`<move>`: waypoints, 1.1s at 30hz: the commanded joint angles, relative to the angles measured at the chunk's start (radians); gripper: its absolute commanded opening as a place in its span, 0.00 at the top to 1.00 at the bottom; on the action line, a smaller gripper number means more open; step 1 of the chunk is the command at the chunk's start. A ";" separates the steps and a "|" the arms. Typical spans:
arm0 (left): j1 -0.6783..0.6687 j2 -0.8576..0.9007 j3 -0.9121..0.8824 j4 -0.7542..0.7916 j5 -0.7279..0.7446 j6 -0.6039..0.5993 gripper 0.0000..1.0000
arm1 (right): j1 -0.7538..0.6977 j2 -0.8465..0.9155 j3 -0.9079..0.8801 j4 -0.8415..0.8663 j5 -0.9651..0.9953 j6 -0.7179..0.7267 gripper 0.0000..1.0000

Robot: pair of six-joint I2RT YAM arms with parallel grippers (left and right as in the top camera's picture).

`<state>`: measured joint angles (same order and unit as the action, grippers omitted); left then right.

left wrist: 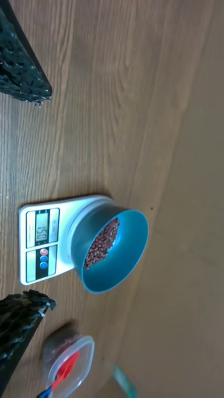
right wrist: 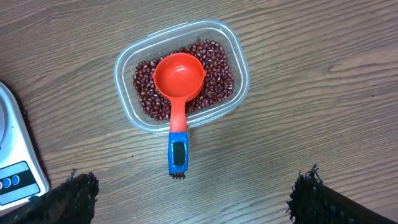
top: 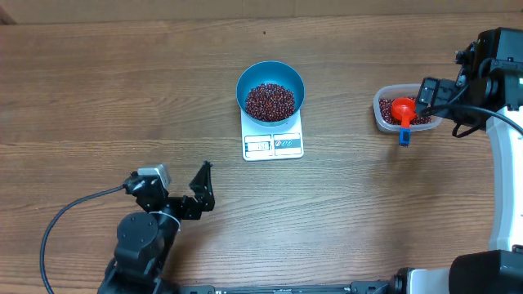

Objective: Scoop item into bowl and weigh 150g on scale

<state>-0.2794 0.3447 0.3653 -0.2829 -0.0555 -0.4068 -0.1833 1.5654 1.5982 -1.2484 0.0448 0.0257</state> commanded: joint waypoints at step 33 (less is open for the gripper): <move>0.153 -0.339 -0.308 0.349 0.110 0.142 0.00 | 0.003 -0.003 0.019 0.005 0.010 -0.001 0.00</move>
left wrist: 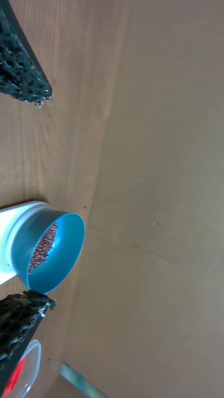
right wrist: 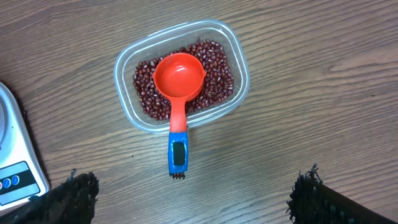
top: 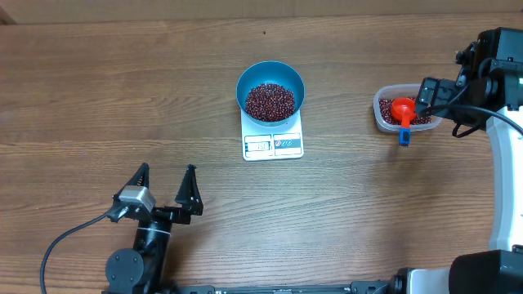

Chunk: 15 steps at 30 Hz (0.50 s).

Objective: Scoop item into bowl and weigh 150g on scale

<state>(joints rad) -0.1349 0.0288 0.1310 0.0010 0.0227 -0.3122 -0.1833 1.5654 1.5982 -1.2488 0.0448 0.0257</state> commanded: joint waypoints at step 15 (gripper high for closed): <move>0.116 -0.026 -0.127 -0.024 0.069 0.209 0.00 | 0.003 -0.003 0.019 0.006 0.010 -0.001 0.00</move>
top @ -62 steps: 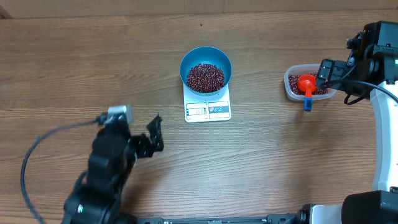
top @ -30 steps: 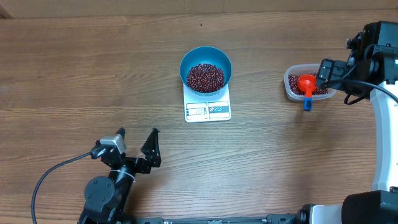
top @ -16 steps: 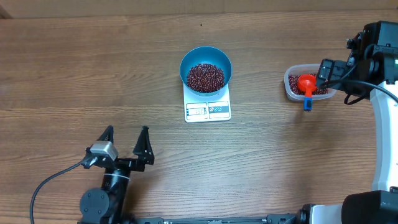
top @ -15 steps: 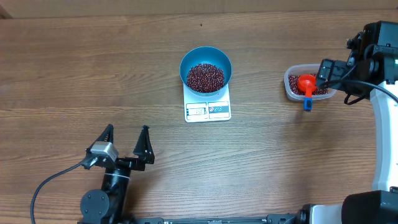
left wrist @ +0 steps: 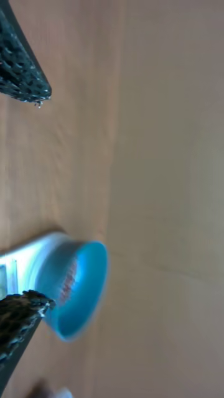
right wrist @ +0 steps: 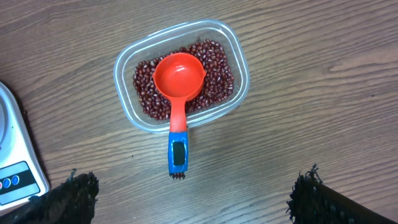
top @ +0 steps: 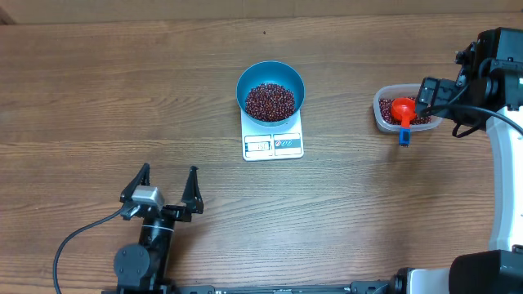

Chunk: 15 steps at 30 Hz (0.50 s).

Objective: Scoop item into bowl and weigh 150g on scale

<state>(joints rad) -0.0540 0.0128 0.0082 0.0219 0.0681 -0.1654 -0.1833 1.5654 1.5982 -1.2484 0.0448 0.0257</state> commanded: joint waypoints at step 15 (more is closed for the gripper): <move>0.087 -0.010 -0.003 -0.099 0.011 0.192 0.00 | 0.003 -0.003 0.019 0.005 0.010 -0.001 0.00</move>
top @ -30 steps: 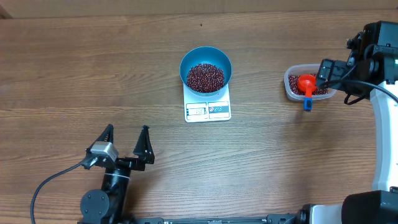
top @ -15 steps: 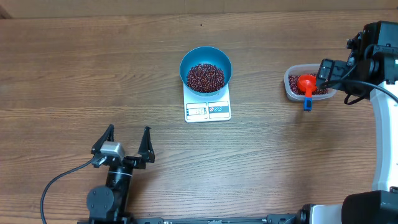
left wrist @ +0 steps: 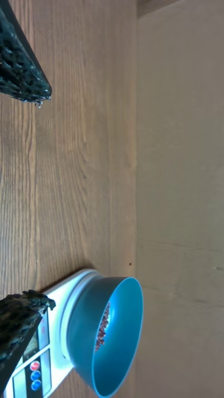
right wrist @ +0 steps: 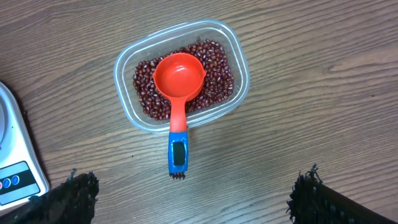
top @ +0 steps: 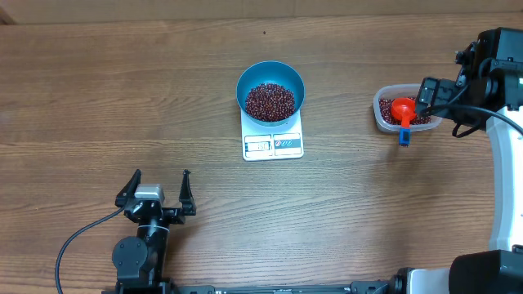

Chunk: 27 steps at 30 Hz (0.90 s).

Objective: Scoop item into bowl and weigh 150g on scale

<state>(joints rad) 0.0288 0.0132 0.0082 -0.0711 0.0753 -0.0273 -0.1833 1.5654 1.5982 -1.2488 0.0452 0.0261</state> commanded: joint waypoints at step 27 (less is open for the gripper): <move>0.005 -0.010 -0.003 -0.002 0.003 0.043 0.00 | 0.003 -0.003 0.019 0.006 0.009 -0.002 0.00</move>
<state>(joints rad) 0.0288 0.0128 0.0082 -0.0708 0.0753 0.0006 -0.1833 1.5654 1.5982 -1.2484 0.0448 0.0261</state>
